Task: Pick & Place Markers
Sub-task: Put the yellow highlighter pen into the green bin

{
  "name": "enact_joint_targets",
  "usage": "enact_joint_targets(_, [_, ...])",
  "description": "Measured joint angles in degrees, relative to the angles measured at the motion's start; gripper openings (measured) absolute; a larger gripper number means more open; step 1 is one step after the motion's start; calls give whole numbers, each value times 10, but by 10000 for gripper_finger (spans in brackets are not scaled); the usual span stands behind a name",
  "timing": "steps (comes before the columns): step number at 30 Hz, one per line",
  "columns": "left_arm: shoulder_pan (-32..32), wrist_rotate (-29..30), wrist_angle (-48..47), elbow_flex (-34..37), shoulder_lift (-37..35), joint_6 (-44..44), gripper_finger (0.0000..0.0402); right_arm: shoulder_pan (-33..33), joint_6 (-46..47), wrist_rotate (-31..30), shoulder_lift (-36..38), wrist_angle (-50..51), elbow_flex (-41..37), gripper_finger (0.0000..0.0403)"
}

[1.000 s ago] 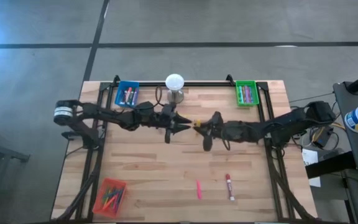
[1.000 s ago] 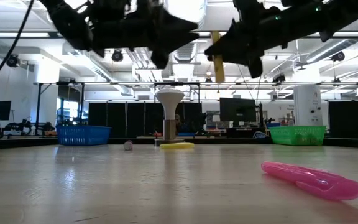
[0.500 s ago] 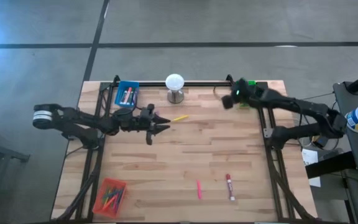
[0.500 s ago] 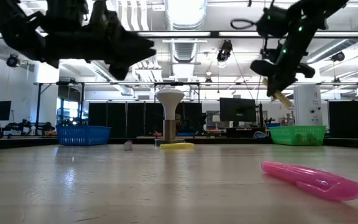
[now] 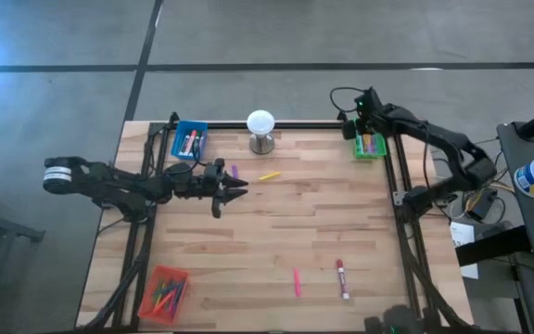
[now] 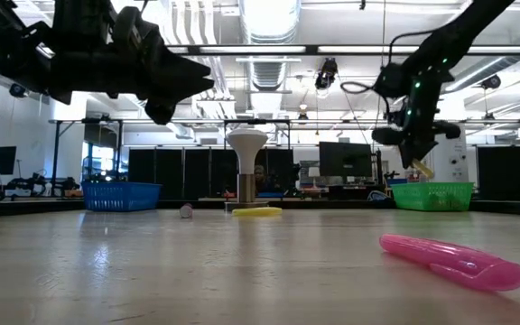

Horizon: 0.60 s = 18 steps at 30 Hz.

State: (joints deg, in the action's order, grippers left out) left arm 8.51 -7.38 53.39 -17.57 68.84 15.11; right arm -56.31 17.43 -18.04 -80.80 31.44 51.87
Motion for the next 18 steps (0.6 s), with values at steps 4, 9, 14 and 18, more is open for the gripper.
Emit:
enact_joint_targets(4, [0,0,-3,0,0,0,119,-17,-8,1,-65,17,30,63])
enact_joint_targets(9, [0,0,-4,0,0,0,119,-27,-12,1,-134,61,70,63])
enact_joint_targets(14, [0,0,-5,0,0,0,119,-26,-11,1,-162,106,99,76])
enact_joint_targets(18, [0,0,-5,0,0,0,119,-26,-11,1,-153,122,109,105])
